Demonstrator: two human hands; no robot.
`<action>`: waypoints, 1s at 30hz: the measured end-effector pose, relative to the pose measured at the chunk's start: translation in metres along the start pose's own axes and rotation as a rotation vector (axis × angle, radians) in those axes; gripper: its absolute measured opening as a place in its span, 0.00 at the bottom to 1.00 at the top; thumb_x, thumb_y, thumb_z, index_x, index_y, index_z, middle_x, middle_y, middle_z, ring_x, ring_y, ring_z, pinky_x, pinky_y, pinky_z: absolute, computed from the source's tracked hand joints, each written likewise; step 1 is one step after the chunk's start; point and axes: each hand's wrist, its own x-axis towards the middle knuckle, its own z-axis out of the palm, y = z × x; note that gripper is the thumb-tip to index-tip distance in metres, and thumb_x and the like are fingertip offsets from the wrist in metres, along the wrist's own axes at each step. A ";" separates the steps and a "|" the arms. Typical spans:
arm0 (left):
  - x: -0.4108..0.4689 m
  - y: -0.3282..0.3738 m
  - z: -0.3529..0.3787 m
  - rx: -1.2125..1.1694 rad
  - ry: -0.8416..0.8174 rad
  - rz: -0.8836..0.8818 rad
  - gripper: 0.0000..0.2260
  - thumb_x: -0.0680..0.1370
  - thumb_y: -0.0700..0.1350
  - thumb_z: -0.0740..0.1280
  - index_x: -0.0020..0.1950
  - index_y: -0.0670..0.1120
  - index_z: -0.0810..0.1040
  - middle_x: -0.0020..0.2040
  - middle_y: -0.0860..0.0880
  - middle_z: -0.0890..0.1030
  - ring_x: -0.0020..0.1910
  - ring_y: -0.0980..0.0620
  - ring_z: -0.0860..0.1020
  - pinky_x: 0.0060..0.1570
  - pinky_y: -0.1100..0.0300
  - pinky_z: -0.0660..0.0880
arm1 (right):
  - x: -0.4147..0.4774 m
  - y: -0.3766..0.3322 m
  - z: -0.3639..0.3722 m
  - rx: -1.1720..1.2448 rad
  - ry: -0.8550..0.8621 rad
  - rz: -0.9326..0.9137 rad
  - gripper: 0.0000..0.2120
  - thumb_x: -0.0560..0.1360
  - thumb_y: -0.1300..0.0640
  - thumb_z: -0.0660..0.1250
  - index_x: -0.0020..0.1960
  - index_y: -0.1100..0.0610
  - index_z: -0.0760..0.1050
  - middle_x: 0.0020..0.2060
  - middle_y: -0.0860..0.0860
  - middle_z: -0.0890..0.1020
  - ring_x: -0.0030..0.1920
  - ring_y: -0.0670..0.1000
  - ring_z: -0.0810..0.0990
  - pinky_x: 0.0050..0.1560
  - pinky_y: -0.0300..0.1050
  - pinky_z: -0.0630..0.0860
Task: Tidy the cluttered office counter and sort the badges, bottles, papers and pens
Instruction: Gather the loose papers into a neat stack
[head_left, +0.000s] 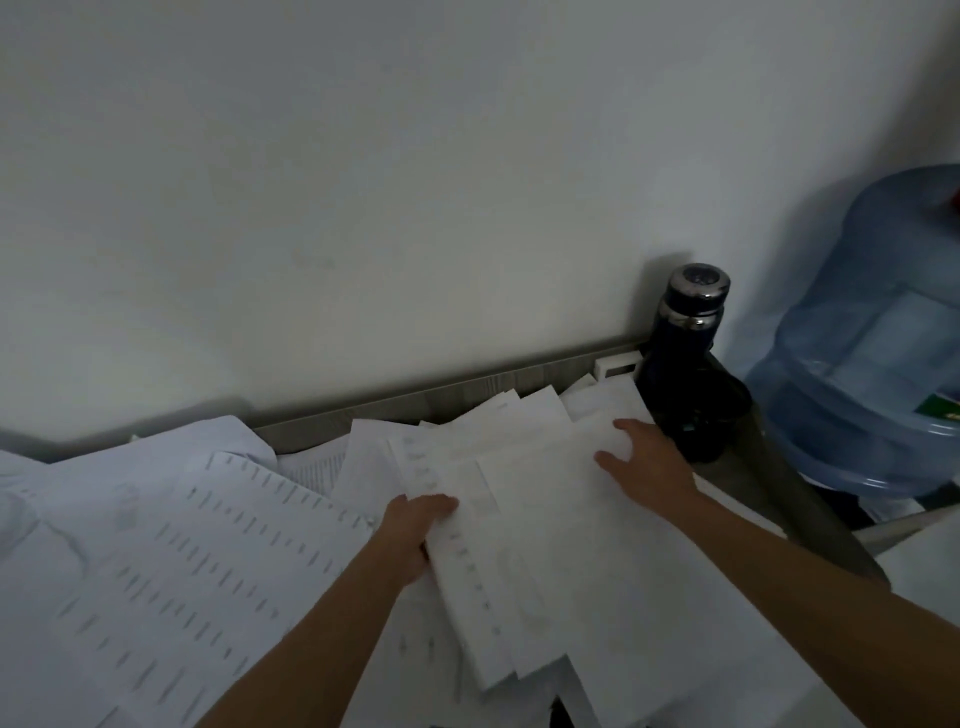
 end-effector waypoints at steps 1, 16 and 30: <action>-0.001 -0.003 -0.002 -0.049 -0.024 -0.007 0.11 0.73 0.35 0.71 0.54 0.38 0.79 0.51 0.39 0.82 0.48 0.39 0.80 0.45 0.48 0.78 | -0.005 -0.006 0.006 -0.055 -0.012 0.009 0.29 0.76 0.45 0.67 0.73 0.51 0.64 0.70 0.54 0.69 0.69 0.56 0.68 0.68 0.52 0.67; 0.006 -0.023 0.009 -0.043 -0.040 0.017 0.19 0.71 0.39 0.75 0.59 0.37 0.76 0.57 0.39 0.80 0.54 0.39 0.79 0.56 0.43 0.76 | -0.037 0.002 -0.010 -0.142 -0.270 0.126 0.42 0.63 0.42 0.78 0.71 0.47 0.64 0.60 0.52 0.77 0.57 0.52 0.77 0.57 0.46 0.73; 0.002 -0.029 0.011 -0.055 -0.143 0.076 0.25 0.65 0.40 0.79 0.60 0.41 0.78 0.57 0.43 0.82 0.55 0.41 0.80 0.60 0.43 0.75 | -0.005 -0.037 0.008 0.385 -0.038 0.144 0.05 0.76 0.57 0.69 0.46 0.59 0.81 0.42 0.54 0.82 0.48 0.56 0.81 0.46 0.42 0.74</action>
